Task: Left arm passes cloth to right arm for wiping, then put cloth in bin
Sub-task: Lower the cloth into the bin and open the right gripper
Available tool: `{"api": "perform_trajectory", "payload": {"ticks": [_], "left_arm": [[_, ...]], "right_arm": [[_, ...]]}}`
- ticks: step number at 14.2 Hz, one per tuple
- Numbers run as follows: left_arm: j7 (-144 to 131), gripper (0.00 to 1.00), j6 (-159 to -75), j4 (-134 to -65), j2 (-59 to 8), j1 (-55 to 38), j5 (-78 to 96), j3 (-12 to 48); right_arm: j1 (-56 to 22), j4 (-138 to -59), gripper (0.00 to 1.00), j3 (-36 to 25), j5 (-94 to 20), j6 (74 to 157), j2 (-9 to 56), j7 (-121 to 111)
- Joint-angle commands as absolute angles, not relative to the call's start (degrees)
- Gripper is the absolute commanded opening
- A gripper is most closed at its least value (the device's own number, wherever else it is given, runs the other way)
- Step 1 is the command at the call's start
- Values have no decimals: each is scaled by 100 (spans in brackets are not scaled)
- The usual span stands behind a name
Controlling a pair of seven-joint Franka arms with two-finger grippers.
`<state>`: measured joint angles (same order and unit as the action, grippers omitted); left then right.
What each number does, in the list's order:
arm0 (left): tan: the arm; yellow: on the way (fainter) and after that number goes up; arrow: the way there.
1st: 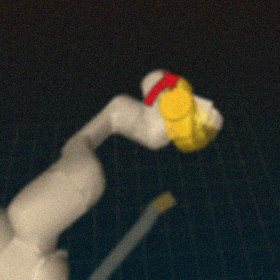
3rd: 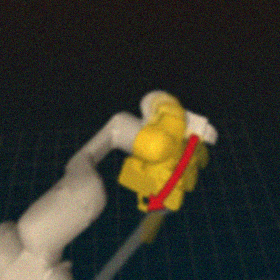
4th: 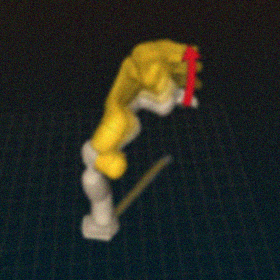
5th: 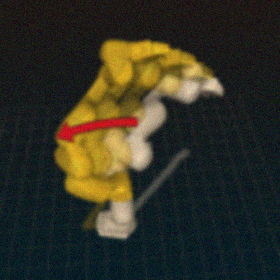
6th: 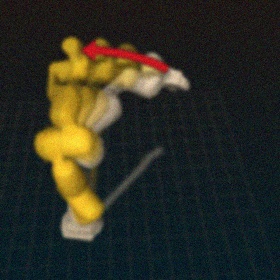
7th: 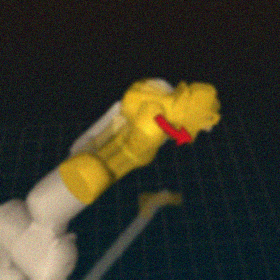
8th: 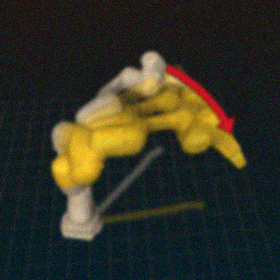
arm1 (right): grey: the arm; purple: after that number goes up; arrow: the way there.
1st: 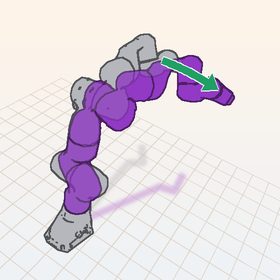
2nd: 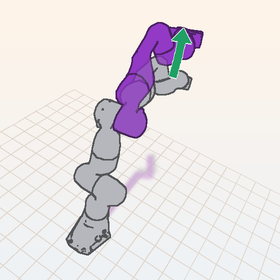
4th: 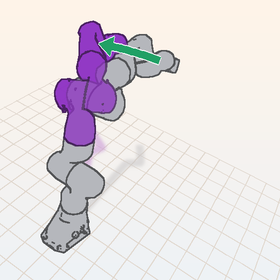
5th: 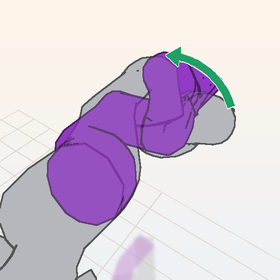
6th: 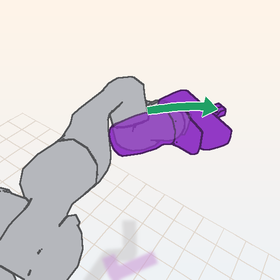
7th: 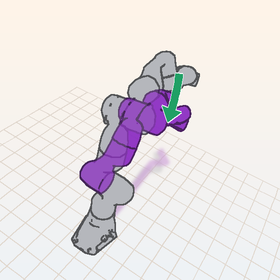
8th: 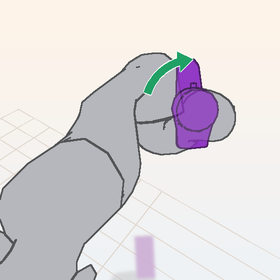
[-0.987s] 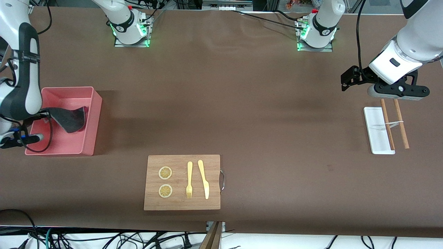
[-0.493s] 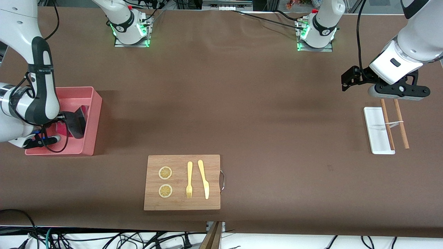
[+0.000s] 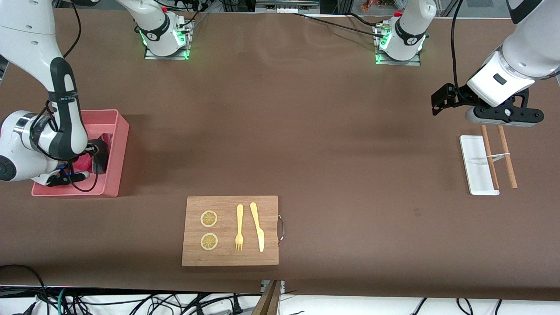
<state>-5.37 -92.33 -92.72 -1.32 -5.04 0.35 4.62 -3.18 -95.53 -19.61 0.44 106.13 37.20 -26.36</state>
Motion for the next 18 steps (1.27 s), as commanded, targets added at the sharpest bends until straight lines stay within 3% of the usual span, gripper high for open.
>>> {"api": "perform_trajectory", "payload": {"ticks": [1,2,12,18], "left_arm": [[-492,100,-9255,-9246,-114,-492,-9,466],[-492,100,-9255,-9246,-114,-492,-9,466],[-492,100,-9255,-9246,-114,-492,-9,466],[-492,100,-9246,-9246,-114,-492,-9,466]], "right_arm": [[-211,-9563,92,-1969,-44,10801,3691,-2637],[-176,-9519,100,-1969,-44,10810,3639,-2689],[-193,-8851,100,-1863,-598,9345,1926,-2637],[-229,-8763,100,-1188,-186,8973,942,-2663]]}}
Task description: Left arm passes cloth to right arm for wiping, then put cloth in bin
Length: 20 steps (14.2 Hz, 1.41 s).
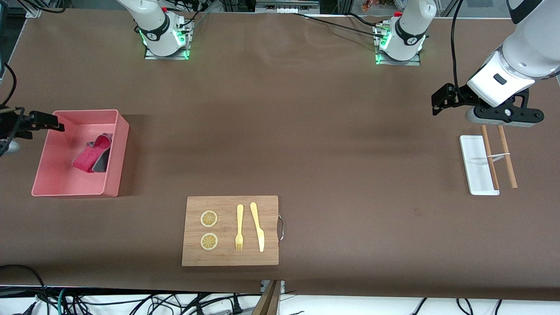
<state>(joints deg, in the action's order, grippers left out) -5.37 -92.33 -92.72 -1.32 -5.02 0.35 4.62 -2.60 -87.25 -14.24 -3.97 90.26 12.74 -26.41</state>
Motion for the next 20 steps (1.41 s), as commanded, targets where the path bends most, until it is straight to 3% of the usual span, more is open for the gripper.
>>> {"api": "perform_trajectory", "payload": {"ticks": [1,4,6,10,20], "left_arm": [[-492,100,-9246,-9246,-114,-492,-9,466],[-492,100,-9246,-9246,-114,-492,-9,466],[-492,100,-9246,-9246,-114,-492,-9,466],[-492,100,-9237,-9246,-114,-492,-9,457],[-492,100,-9237,-9246,-114,-492,-9,457]], "right_arm": [[-229,-8754,100,-1169,-219,9008,740,-2637],[-220,-8754,100,-906,-115,9183,484,-2672],[-202,-8763,100,-372,585,8975,283,-2410],[-141,-8771,100,-1,379,8517,193,-625],[123,-8404,100,-70,-35,7797,377,-176]]}}
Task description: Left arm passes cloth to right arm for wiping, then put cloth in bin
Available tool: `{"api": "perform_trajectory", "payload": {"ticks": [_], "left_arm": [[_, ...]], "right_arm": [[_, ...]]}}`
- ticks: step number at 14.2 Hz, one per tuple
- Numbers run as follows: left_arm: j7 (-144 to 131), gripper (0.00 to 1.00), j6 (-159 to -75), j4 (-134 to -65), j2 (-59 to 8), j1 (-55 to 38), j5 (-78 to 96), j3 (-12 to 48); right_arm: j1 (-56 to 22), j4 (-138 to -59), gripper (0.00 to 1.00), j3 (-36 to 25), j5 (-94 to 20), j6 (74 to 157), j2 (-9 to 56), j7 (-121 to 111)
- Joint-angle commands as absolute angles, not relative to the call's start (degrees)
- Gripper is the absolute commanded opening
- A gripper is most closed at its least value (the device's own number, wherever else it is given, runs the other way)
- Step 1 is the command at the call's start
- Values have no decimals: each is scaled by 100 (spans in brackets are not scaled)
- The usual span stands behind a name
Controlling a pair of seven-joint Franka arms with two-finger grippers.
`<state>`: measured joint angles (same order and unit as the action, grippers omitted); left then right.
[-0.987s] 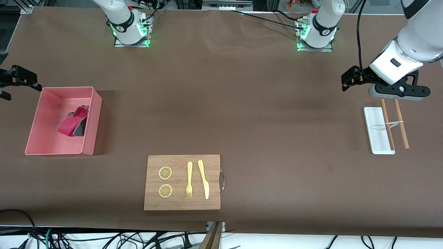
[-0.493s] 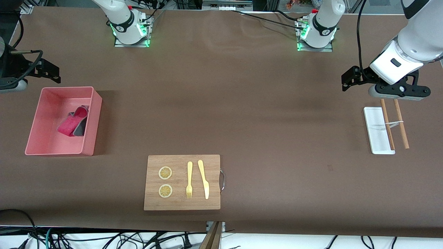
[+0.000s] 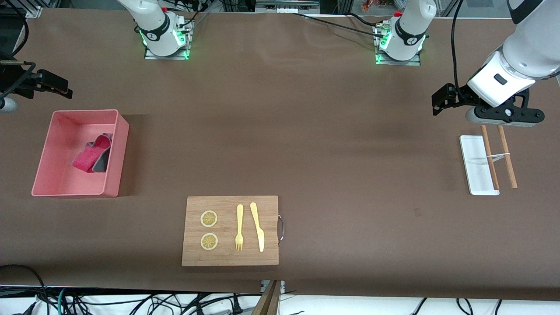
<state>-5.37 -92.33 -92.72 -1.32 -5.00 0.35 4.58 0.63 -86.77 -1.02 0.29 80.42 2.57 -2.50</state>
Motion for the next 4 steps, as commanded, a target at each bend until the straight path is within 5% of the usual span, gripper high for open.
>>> {"api": "perform_trajectory", "payload": {"ticks": [1,4], "left_arm": [[-492,100,-9237,-9246,-114,-492,-9,457],[-492,100,-9237,-9246,-114,-492,-9,457]], "right_arm": [[123,-8359,100,-70,-26,7796,413,-176],[123,-8323,100,-62,-18,7796,448,-176]]}}
